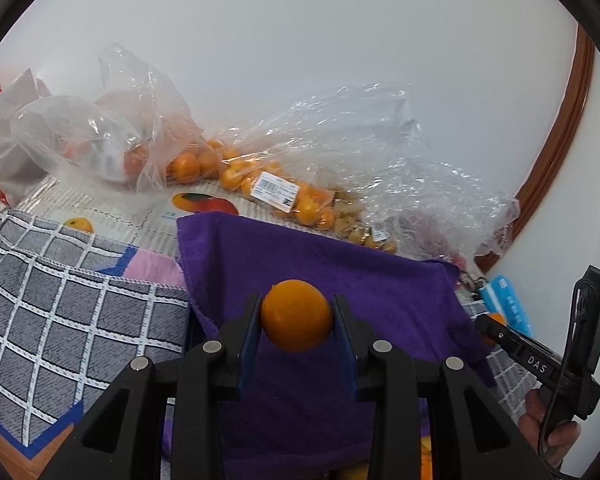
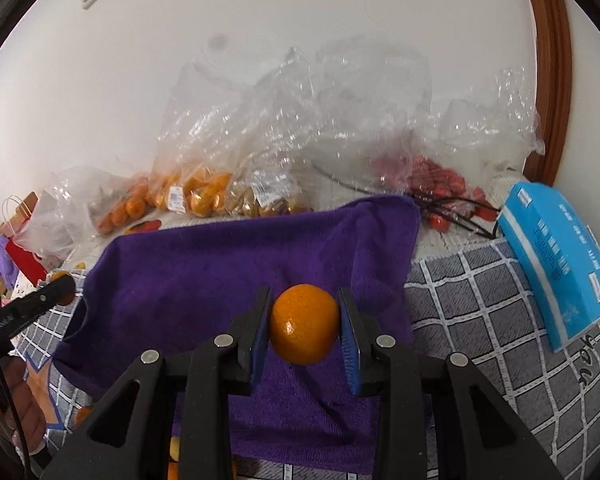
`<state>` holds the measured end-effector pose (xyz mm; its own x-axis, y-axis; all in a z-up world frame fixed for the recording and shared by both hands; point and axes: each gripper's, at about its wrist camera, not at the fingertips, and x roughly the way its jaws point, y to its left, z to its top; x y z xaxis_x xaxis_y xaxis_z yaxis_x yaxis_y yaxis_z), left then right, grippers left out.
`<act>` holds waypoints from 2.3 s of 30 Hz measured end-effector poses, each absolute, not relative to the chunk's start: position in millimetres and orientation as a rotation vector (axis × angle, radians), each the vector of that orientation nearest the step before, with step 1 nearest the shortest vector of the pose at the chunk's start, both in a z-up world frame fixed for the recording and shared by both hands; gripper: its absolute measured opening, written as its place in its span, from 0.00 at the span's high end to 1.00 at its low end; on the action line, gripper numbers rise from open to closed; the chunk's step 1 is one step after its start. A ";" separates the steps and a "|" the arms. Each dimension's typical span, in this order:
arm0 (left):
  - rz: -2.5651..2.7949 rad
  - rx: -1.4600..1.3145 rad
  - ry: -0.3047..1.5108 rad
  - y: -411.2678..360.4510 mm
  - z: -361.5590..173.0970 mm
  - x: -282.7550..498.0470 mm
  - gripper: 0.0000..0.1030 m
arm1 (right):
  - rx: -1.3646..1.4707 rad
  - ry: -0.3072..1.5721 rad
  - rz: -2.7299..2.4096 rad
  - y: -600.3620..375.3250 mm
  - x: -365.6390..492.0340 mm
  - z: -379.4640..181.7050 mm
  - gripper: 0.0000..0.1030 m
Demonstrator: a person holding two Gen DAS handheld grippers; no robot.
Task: Organize fruits
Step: 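Lower the left tool's orange onto the purple towel while the right tool releases its orange there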
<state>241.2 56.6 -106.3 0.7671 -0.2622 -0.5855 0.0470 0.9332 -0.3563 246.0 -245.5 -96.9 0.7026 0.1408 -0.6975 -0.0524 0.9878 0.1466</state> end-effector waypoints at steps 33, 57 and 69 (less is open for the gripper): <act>-0.137 -0.240 0.830 37.8 -137.2 255.2 0.68 | 0.081 0.908 0.090 -230.0 261.4 -139.5 0.69; -0.140 -0.268 0.729 44.4 -118.9 242.3 0.61 | 0.126 0.752 0.037 -249.7 236.4 -101.5 0.57; -0.113 -0.257 0.700 46.2 -115.5 239.4 0.54 | 0.081 0.791 0.101 -227.8 210.9 -79.1 0.57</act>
